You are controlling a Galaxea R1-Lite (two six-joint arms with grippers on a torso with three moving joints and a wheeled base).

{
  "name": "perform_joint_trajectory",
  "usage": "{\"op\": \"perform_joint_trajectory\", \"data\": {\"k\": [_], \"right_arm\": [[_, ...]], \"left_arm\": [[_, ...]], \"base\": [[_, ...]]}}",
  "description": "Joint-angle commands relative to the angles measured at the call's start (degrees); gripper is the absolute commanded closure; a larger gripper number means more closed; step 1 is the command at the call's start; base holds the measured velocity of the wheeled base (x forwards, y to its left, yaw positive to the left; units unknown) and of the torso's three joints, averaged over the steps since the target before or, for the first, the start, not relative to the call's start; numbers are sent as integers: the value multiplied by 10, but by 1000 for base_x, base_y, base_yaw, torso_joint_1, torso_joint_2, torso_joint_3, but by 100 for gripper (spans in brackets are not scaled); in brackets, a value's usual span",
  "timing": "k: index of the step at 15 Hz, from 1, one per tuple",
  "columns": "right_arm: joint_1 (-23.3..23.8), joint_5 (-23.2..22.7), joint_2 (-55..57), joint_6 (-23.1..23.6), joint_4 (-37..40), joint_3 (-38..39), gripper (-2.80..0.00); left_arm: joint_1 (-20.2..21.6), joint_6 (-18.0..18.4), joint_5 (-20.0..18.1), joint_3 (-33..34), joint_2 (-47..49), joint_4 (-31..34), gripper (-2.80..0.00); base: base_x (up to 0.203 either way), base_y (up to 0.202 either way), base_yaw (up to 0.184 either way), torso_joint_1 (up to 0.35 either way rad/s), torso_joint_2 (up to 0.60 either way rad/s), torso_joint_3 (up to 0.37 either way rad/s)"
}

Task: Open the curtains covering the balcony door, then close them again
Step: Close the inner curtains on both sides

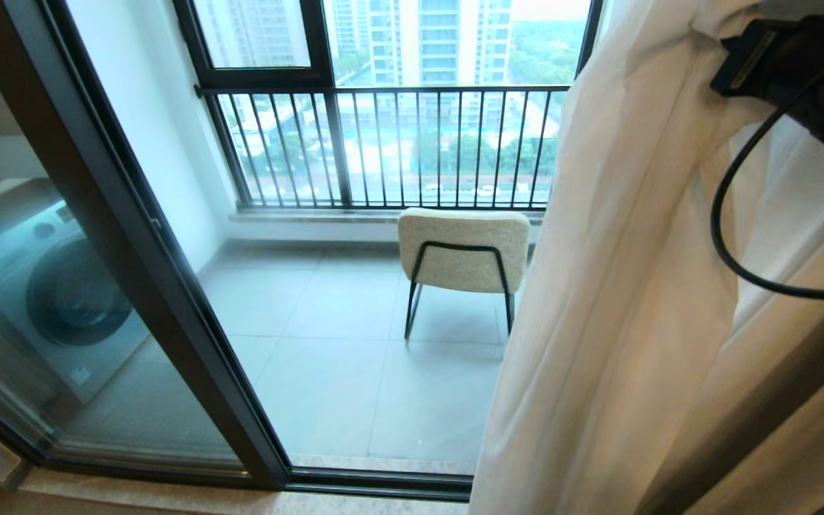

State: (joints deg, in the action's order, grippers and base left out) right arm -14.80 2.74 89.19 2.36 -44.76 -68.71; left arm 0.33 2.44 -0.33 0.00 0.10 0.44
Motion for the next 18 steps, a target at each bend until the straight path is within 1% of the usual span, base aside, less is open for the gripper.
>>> {"op": "perform_joint_trajectory", "data": {"k": [1,9,18], "right_arm": [[6,3,3,0,-9,6,0],[37,4,0,1,-15,21,0],[37,6,2,2,-15,22,0]], "left_arm": [[0,0,0,0,1,0,0],[0,0,0,0,1,0,0],[0,-1,-1,0,1,0,0]], "base": [[0,0,0,0,0,0],[0,0,0,0,0,0],[0,0,0,0,0,0]]}}
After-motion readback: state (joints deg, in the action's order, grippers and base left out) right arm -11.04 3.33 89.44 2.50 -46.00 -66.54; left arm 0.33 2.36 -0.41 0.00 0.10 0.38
